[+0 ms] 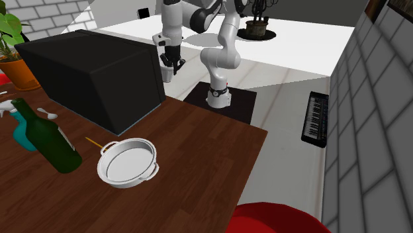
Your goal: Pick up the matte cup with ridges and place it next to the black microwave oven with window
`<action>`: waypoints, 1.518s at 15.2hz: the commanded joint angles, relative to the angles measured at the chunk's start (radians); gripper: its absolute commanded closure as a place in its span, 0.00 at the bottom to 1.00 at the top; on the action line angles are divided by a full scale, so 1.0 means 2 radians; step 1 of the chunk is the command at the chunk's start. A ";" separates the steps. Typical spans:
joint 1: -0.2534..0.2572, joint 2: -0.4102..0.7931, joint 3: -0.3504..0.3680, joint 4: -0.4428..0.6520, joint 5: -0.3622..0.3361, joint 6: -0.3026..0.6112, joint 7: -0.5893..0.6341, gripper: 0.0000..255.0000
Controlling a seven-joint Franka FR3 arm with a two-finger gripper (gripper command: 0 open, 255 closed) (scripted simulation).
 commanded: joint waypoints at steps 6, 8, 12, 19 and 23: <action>-0.004 0.007 -0.013 -0.043 -0.014 0.050 0.011 1.00; -0.006 0.011 -0.017 -0.054 -0.018 0.064 0.014 1.00; -0.007 0.020 -0.026 -0.075 -0.028 0.094 0.021 1.00; 0.000 0.042 -0.053 -0.107 -0.055 0.146 0.040 1.00; 0.023 0.054 -0.088 -0.122 -0.084 0.171 0.062 1.00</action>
